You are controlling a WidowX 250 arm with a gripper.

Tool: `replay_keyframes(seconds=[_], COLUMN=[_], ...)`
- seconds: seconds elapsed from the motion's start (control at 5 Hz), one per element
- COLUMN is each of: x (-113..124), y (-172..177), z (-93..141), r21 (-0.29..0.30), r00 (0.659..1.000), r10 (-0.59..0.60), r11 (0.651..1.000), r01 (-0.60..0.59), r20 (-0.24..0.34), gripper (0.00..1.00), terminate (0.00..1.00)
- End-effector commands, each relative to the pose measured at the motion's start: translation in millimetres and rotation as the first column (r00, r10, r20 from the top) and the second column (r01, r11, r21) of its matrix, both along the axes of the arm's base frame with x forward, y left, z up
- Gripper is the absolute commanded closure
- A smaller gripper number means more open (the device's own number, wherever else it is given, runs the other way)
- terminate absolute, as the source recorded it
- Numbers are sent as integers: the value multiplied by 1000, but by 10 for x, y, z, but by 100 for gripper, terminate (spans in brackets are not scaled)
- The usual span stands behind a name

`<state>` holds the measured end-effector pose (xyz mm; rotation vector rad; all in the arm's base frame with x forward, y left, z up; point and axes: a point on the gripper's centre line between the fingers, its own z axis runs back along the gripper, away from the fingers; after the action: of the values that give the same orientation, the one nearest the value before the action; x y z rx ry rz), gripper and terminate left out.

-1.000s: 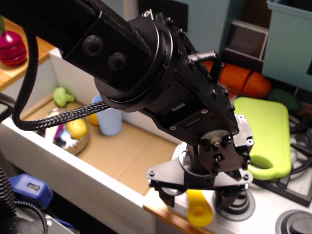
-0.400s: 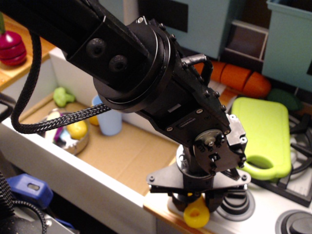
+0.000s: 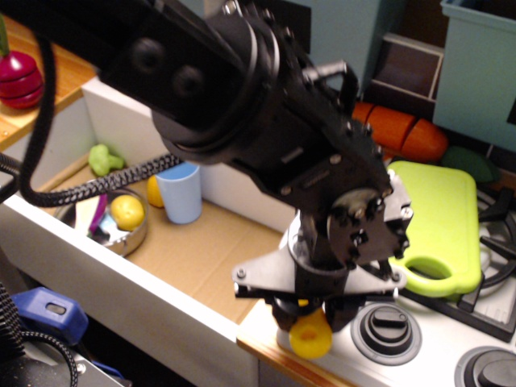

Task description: Put knife on cutting board

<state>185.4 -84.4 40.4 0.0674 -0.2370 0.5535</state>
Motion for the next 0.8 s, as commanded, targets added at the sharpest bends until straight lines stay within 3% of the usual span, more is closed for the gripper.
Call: replay_keyframes(seconds=[0.0, 0.2, 0.6], x=[121, 379, 888], y=[-38, -109, -458], z=[367, 525, 692], r21=[141, 180, 121], r00=[991, 967, 951], r10=[-48, -137, -189], r11=[990, 979, 979], r01=[30, 99, 163], r20=[128, 216, 245], gripper=[100, 100, 100], terminate=[0, 0, 0])
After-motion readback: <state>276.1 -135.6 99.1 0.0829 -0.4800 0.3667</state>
